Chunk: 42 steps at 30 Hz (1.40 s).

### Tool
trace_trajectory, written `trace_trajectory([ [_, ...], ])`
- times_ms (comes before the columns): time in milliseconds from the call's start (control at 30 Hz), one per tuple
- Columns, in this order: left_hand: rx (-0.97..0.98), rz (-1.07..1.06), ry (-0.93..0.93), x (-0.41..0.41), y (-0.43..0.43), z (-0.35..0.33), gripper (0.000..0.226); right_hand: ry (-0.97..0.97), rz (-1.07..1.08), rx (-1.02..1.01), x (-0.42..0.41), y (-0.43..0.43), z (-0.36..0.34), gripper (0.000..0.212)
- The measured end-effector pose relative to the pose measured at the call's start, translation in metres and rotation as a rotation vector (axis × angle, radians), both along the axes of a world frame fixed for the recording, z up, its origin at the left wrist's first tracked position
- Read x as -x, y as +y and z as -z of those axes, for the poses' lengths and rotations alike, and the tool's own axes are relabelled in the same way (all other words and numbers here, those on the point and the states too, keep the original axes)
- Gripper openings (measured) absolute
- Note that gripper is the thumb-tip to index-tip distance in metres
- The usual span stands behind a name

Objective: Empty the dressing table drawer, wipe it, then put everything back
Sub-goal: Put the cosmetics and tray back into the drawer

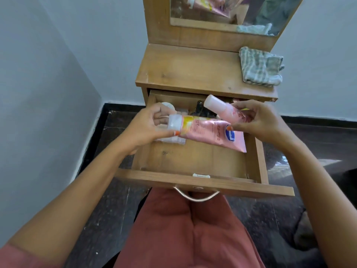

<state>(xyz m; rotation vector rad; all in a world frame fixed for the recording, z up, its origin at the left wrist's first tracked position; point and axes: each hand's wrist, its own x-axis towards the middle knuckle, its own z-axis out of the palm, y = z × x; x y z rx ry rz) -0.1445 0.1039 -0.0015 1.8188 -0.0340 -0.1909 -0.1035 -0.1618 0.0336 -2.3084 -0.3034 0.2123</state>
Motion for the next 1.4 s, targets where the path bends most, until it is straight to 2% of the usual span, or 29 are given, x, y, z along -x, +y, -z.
trace_trajectory([
  [200, -0.076, 0.058, 0.089, 0.012, -0.024, 0.024, 0.038, 0.050, 0.103, 0.011, 0.016, -0.012, 0.027, 0.058],
  [433, -0.156, 0.183, 0.131, 0.011, -0.035, 0.044, 0.038, 0.078, 0.065, 0.100, 0.026, -0.015, 0.046, 0.055],
  [700, -0.265, 0.279, 0.222, 0.003, -0.035, 0.050, 0.037, 0.111, 0.051, 0.102, 0.021, -0.012, 0.052, 0.055],
  [1067, -0.412, 0.467, 0.173, -0.006, -0.047, 0.059, 0.037, 0.099, 0.031, 0.141, 0.015, -0.014, 0.053, 0.054],
  [1167, -0.410, 0.481, 0.179, -0.009, -0.045, 0.062, 0.036, 0.096, 0.016, 0.163, 0.010, -0.014, 0.060, 0.054],
  [1400, -0.271, 0.417, 0.279, -0.019, -0.044, 0.057, 0.041, 0.078, -0.059, 0.237, 0.000, -0.007, 0.070, 0.052],
])
